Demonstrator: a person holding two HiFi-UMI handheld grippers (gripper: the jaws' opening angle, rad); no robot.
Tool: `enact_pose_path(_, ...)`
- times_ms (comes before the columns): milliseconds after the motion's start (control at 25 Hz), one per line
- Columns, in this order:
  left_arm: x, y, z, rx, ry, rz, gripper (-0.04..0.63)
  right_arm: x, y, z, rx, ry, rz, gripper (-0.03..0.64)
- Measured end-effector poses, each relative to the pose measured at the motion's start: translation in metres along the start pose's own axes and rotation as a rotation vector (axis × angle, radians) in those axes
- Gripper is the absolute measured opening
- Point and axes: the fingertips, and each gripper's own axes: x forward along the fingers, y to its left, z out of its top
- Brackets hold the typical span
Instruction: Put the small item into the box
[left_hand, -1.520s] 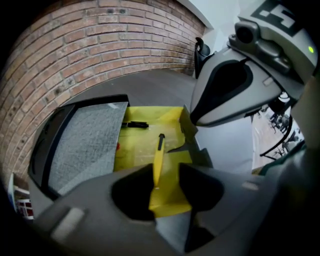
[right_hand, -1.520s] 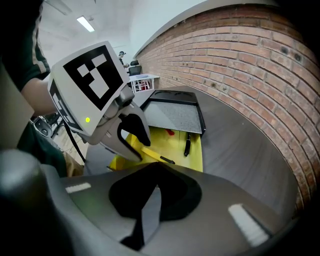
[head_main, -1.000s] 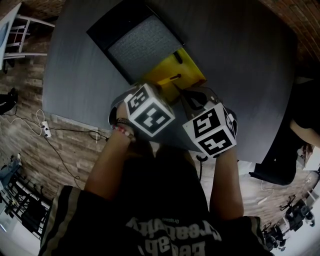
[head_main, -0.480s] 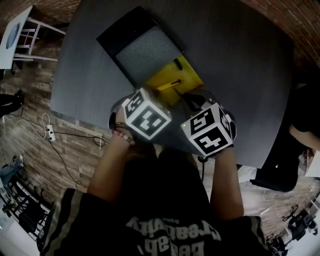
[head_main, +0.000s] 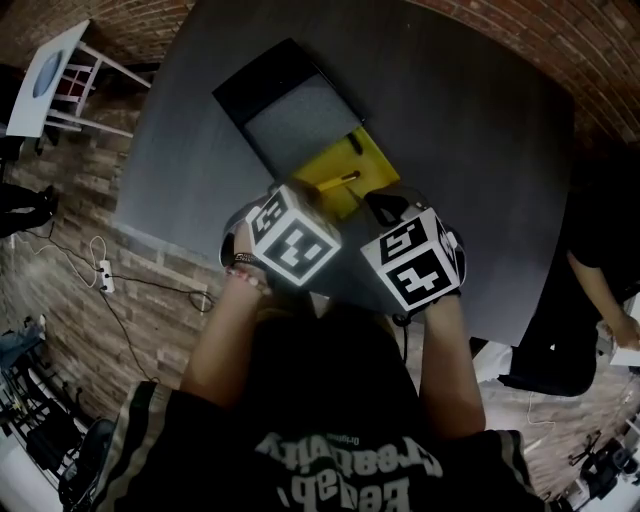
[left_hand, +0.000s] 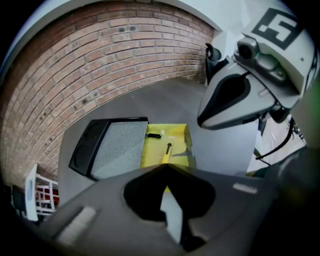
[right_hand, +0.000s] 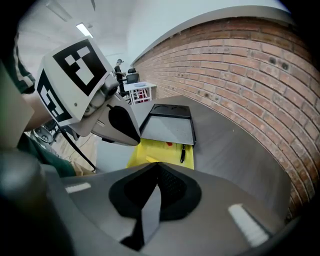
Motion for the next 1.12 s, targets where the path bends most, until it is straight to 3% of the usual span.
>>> enact_pose_path(160,-0.024,-0.003,0.009,0.011,-0.038,0.002,0.002,-0.018,0.013,0.012,-0.013,-0.027,-0.007,0.006)
enact_pose_path(640,-0.105,0.018,0.040,0.111,-0.149,0.008,0.002,-0.067,0.022,0.072,0.012,-0.080,-0.138,0.006)
enact_pose_path(1120,-0.172,0.008,0.047,0.224,-0.254,-0.009,0.002,-0.112,0.055,0.114,-0.003,-0.136,-0.252,0.006)
